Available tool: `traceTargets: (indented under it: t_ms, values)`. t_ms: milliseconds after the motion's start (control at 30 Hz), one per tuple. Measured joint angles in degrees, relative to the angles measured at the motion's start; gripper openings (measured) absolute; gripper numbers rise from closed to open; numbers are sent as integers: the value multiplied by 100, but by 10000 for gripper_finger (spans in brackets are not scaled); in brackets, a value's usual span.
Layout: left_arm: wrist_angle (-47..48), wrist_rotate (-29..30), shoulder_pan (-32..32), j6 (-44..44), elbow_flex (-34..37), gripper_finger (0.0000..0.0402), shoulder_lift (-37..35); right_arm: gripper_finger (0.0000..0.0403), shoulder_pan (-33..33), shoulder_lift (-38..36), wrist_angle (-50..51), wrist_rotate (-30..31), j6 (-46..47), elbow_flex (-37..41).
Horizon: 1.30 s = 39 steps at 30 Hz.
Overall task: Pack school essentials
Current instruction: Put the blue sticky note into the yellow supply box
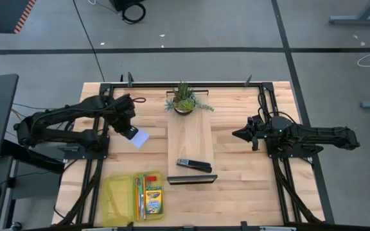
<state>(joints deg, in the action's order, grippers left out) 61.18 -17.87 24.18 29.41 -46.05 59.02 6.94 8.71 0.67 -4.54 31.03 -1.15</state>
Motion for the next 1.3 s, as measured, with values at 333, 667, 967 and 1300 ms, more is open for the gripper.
traceTargets:
  t_ms: [333, 667, 967, 1300]
  values:
    - [822, -93, 0, -461, -944, 0, 1, 6, 1, -1, 2, 0, 0, 0]
    - [1468, -655, -4, -613, -1505, 0, 0, 6, 0, 0, 1, -1, 1, 0]
    - [1535, -942, -844, -582, -1379, 0, 22, 6, 1, -2, 0, -1, 2, 0]
    - [718, -719, -2008, 315, -1306, 0, 67, 6, 2, 0, 0, -1, 1, 0]
